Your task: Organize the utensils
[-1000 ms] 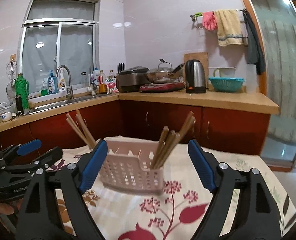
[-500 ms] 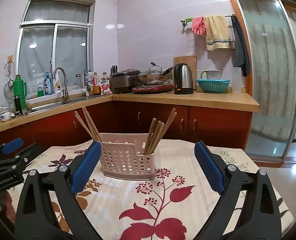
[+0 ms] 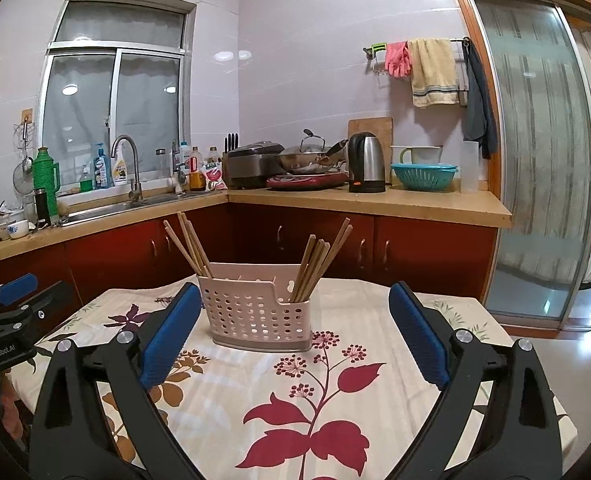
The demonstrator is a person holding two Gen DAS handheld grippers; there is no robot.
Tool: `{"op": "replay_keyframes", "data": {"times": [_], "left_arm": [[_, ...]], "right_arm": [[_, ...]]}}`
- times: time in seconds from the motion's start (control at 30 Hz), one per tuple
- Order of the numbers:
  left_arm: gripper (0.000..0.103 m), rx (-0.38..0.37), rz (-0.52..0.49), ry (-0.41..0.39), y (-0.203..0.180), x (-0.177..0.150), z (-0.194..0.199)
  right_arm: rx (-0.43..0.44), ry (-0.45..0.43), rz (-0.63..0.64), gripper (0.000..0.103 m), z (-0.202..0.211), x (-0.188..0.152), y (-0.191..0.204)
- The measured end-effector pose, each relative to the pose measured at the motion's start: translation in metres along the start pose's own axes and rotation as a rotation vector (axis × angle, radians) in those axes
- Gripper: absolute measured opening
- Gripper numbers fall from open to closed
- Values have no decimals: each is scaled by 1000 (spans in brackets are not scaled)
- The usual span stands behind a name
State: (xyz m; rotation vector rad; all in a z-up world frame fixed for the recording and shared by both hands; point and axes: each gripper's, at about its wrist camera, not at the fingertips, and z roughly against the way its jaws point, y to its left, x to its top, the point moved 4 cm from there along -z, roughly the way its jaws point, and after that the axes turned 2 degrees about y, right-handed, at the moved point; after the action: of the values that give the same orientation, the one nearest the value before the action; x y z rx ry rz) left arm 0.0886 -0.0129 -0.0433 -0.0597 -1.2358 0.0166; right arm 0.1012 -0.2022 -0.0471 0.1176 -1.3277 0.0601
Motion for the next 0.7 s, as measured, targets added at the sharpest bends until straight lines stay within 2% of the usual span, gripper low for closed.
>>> {"op": "replay_keyframes", "data": {"times": [0.7], "left_arm": [[87, 11, 35, 9, 4, -4, 7]], "right_arm": [[1, -14, 8, 93, 9, 0, 3]]}}
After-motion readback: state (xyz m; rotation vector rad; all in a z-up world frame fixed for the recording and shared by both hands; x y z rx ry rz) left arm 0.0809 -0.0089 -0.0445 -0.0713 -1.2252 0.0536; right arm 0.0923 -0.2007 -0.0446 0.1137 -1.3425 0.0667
